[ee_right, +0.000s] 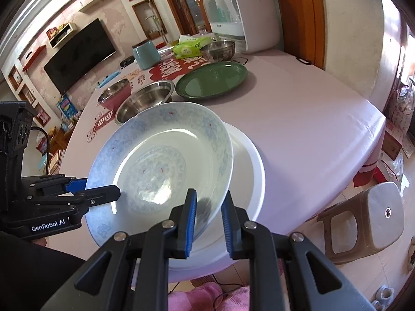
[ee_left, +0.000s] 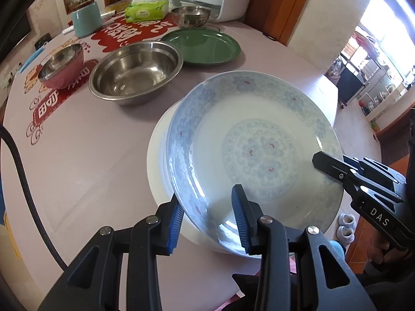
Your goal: Organize plates and bowls
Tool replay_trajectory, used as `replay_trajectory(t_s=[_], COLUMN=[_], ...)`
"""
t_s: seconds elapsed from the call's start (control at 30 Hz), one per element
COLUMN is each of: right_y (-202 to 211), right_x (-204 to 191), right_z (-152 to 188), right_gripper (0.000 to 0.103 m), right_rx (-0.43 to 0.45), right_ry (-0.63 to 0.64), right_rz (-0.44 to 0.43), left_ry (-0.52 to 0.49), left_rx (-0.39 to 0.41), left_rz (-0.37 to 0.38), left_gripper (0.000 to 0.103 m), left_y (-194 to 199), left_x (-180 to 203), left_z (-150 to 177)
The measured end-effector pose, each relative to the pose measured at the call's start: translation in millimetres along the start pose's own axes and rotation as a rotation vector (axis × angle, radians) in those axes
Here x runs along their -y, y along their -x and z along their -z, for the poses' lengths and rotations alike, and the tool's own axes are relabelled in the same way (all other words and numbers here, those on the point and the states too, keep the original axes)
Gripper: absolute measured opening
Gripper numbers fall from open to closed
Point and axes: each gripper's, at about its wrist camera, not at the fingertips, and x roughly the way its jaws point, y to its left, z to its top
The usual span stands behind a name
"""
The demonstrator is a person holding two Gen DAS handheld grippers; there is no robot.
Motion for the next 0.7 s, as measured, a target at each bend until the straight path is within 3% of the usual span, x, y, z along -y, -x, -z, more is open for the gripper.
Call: replay_trajectory(t_s=[0.37,0.7], right_y=[-20,-36], right_x=[5,7], right_z=[-3,-3], right_gripper=[0.019,0.019], right_rx=[-0.089,-0.115], right_ry=[0.048,0.047], right_rz=[-0.008,0.030], left_ry=[0.078,0.108], left_rx=[-0.048,-0.059], left_rz=[-0.022,-0.035], left_gripper=[0.035,0.035], left_y=[-25,-38], left_x=[-4,-11], left_z=[2,2])
